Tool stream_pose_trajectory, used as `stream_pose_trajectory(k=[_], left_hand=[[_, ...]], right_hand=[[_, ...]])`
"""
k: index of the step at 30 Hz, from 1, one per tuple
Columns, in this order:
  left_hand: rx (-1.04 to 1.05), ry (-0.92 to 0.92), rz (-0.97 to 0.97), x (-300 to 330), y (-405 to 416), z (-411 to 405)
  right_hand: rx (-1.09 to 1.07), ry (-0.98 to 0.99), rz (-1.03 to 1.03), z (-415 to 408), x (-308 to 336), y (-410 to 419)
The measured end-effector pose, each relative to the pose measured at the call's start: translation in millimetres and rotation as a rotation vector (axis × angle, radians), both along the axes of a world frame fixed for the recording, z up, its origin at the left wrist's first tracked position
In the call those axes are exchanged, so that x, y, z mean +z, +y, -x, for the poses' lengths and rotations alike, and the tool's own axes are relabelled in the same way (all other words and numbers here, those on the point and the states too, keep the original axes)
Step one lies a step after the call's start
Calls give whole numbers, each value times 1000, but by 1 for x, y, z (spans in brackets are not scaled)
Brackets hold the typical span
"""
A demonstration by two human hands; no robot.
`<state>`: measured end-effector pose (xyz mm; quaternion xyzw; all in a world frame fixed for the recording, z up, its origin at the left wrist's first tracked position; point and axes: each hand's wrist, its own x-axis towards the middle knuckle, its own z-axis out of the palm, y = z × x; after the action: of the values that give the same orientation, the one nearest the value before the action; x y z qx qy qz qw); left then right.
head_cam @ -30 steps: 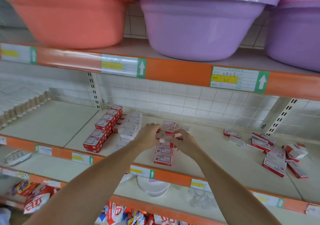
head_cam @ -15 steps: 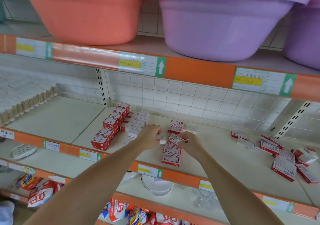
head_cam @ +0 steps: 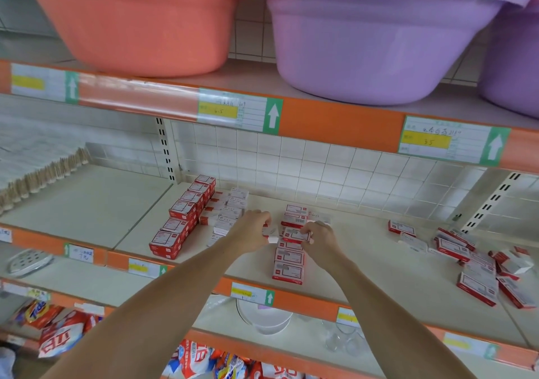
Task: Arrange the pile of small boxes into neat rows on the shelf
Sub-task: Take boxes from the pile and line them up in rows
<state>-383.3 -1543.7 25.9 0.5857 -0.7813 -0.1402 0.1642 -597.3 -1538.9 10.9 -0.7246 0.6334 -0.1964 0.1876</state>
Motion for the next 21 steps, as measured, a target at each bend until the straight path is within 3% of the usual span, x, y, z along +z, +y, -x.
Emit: stream_pose_trajectory(k=[21], left_hand=[[-14, -82, -204, -10, -15, -2]], right_hand=[[59, 69, 92, -16, -6, -15]])
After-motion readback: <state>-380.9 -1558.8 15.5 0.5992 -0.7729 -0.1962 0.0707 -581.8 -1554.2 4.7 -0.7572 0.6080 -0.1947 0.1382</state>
